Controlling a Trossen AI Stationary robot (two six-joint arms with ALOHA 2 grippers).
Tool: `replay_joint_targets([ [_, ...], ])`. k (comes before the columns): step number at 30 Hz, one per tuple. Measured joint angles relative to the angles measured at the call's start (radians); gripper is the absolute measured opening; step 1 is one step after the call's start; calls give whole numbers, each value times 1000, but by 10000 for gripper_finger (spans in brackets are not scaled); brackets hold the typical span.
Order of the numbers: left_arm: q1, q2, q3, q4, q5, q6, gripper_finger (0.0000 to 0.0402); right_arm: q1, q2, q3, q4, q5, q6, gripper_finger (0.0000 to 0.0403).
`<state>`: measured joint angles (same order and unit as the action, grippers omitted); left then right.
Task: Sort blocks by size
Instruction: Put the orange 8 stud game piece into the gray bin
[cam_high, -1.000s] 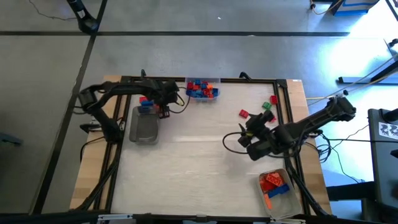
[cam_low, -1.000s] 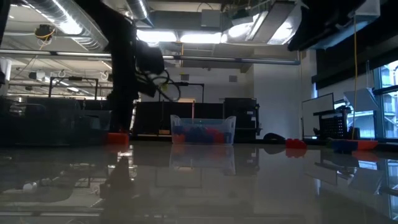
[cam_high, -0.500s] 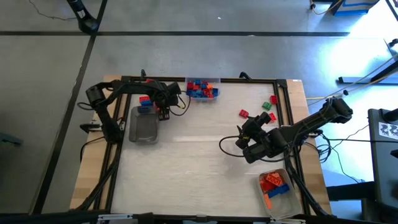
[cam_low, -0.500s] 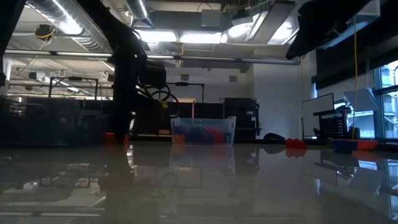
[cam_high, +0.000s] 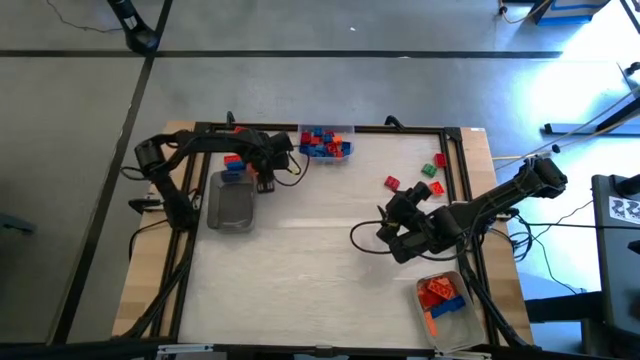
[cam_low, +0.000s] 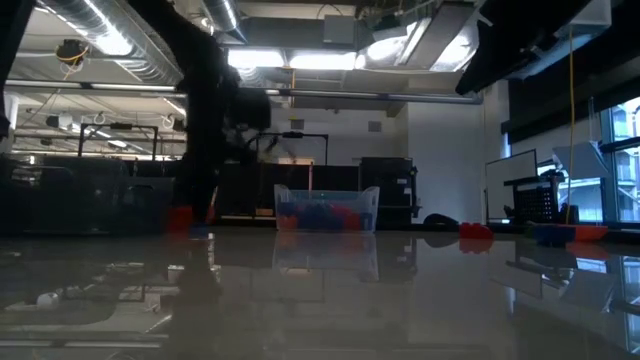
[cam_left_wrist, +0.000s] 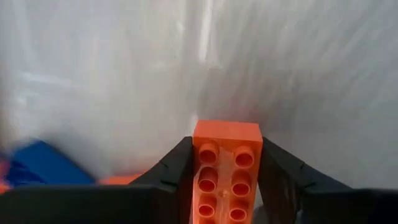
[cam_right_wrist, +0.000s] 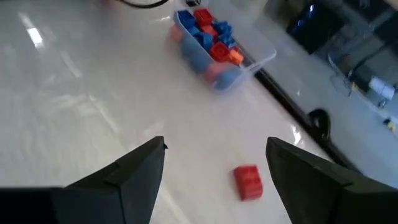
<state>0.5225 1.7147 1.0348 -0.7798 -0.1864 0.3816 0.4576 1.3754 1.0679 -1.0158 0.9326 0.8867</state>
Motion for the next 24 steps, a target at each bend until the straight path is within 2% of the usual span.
replay_joint_targets([
  [4, -44, -95, 34, 31, 1, -56, 121, 0, 2, 0, 25, 74, -40, 280],
  [7, -90, -183, 34, 90, 1, -79, 121, 0, 33, 0, 42, 93, -69, 280],
  [9, -126, -247, 34, 132, 3, -91, 122, 0, 52, -1, 46, 149, -77, 280],
  [12, -187, -332, 34, 192, 45, -121, 122, 0, 89, 0, 49, 251, -88, 280],
  [14, -233, -388, 18, 270, 94, -143, 122, -11, 113, 0, 58, 265, -95, 280],
  [17, -298, -456, -45, 425, 173, -158, 122, -44, 127, -1, 126, 221, -134, 280],
  [19, -332, -481, -104, 535, 187, -175, 123, -67, 140, -6, 223, 164, -193, 280],
  [22, -385, -505, -202, 713, 190, -202, 125, -94, 149, -48, 457, 65, -361, 280],
  [24, -428, -507, -263, 846, 199, -219, 126, -121, 150, -97, 665, -42, -494, 280],
])
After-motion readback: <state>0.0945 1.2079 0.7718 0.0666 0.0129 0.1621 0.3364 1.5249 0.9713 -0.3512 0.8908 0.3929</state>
